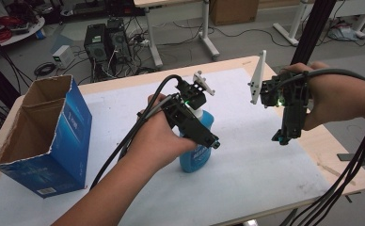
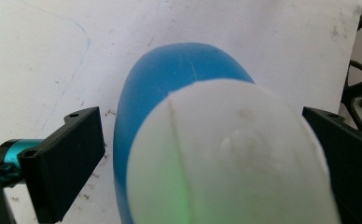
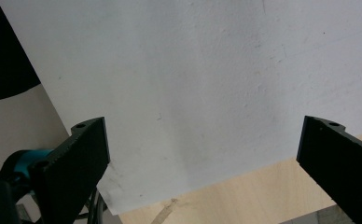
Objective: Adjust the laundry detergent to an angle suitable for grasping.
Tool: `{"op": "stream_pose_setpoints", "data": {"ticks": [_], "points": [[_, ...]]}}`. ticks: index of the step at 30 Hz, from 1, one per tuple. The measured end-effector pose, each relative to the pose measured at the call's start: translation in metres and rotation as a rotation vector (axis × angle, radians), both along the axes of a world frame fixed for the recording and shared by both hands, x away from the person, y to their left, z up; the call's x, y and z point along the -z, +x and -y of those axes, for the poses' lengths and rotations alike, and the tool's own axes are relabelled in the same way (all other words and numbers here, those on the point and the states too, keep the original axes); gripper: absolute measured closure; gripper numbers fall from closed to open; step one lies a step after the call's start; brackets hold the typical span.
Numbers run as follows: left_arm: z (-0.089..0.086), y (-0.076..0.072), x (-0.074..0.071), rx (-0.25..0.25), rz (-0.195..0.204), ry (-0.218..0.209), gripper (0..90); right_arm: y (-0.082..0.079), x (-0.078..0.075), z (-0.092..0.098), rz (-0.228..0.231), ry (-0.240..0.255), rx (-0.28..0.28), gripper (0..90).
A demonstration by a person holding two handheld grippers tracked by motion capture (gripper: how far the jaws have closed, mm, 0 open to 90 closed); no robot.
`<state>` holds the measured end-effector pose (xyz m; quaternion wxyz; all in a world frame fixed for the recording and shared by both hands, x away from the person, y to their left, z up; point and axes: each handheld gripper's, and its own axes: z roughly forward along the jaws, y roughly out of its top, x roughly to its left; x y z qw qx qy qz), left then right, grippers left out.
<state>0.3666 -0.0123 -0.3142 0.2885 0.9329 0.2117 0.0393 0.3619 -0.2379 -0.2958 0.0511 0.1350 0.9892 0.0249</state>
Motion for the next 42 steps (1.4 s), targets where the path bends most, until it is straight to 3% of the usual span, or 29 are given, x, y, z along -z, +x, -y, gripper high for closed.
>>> {"op": "stream_pose_setpoints", "data": {"ticks": [9, 22, 24, 42], "points": [[0.0026, -0.0027, 0.0021, -0.013, 0.048, 0.005, 3.6, 0.0001, 0.0009, 0.0004, 0.002, 0.0, 0.009, 1.4], [-0.0002, -0.0063, 0.0063, -0.025, 0.063, -0.017, 14.3, 0.0006, 0.0007, -0.0009, -0.001, 0.009, 0.003, 1.4], [-0.0006, -0.0065, 0.0062, -0.021, 0.061, -0.022, 19.5, 0.0009, 0.0005, -0.0008, 0.0, 0.012, 0.0, 1.4], [-0.0018, -0.0073, 0.0071, -0.023, 0.069, -0.018, 28.0, 0.0024, 0.0016, -0.0024, -0.005, 0.023, -0.003, 1.4]]}}
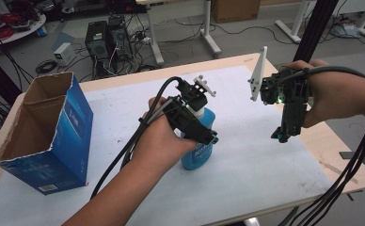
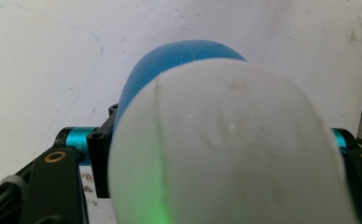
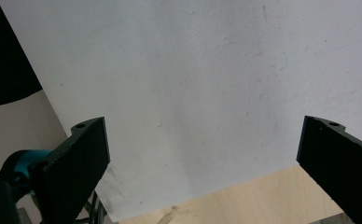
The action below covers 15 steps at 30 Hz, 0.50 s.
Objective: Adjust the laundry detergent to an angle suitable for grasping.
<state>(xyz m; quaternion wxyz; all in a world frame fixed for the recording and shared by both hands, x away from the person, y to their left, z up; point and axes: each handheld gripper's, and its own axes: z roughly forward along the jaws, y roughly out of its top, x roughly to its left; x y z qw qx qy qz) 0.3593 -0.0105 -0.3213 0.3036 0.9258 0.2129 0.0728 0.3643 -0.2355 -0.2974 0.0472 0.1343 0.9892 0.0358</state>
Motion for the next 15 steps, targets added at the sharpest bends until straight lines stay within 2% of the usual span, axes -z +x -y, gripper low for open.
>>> {"op": "stream_pose_setpoints", "data": {"ticks": [7, 15], "points": [[0.0005, -0.001, 0.0012, -0.007, 0.015, 0.003, 32.2, 0.0003, 0.0004, 0.0022, -0.006, 0.019, 0.004, 1.4], [0.0006, -0.0001, 0.0019, -0.007, 0.015, 0.004, 34.4, 0.0004, 0.0005, 0.0034, -0.005, 0.015, 0.006, 1.4]]}}
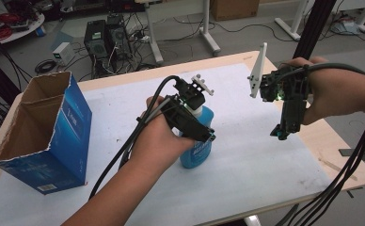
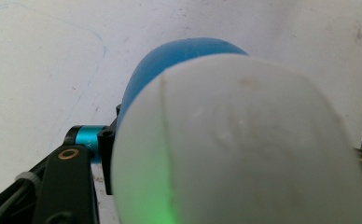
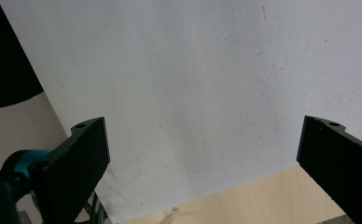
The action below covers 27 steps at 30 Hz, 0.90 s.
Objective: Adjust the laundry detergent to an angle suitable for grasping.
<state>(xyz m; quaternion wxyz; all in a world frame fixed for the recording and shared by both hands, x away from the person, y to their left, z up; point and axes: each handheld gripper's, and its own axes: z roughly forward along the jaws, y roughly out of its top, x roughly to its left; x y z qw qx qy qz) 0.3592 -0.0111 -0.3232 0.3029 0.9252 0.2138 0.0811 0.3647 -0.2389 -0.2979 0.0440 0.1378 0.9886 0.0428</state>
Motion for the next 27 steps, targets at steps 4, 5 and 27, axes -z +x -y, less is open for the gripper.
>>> {"op": "stream_pose_setpoints", "data": {"ticks": [4, 5, 27], "points": [[0.0, 0.0, 0.0, -0.002, 0.016, 0.014, 38.4, 0.0, 0.0, 0.001, 0.002, 0.002, 0.005, 1.4], [-0.001, 0.001, 0.0, -0.003, 0.012, 0.011, 39.0, 0.0, 0.0, 0.001, 0.001, 0.002, 0.003, 1.4], [-0.01, -0.002, -0.015, 0.092, -0.017, 0.059, 41.8, 0.002, 0.002, -0.003, 0.001, 0.002, -0.005, 1.4]]}}
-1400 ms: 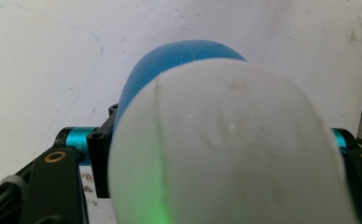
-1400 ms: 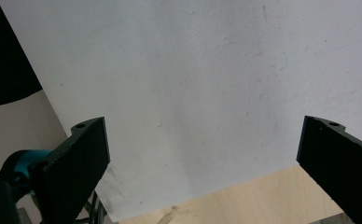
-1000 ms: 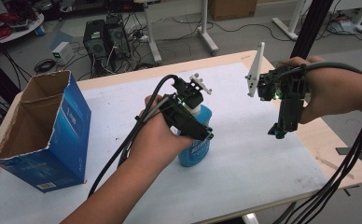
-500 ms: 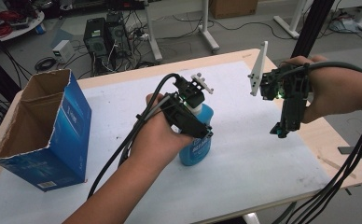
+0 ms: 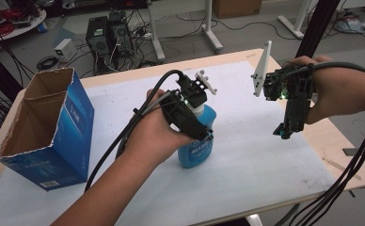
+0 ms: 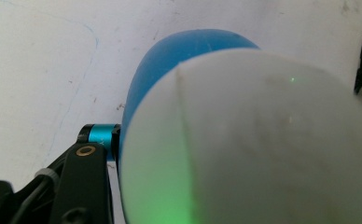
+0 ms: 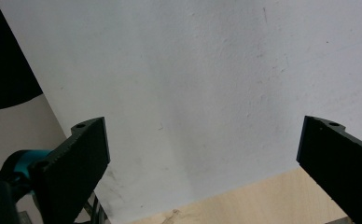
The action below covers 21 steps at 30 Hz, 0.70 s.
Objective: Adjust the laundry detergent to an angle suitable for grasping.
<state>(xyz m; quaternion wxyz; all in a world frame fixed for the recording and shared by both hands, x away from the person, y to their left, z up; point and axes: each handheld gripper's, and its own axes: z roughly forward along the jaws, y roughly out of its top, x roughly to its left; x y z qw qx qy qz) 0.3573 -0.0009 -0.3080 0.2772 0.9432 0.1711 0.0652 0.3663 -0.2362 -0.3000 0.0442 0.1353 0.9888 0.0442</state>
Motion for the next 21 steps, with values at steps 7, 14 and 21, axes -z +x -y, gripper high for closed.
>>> {"op": "stream_pose_setpoints", "data": {"ticks": [7, 14, 21], "points": [[-0.012, 0.0, -0.02, 0.07, 0.013, 0.003, 41.7, -0.002, -0.002, -0.004, 0.0, -0.003, -0.004, 1.4], [-0.028, 0.006, -0.036, 0.195, -0.021, 0.027, 41.6, -0.003, -0.005, -0.009, 0.006, -0.01, -0.022, 1.4], [-0.044, 0.015, -0.043, 0.352, -0.065, 0.03, 41.6, -0.004, -0.006, -0.014, 0.008, -0.016, -0.025, 1.4]]}}
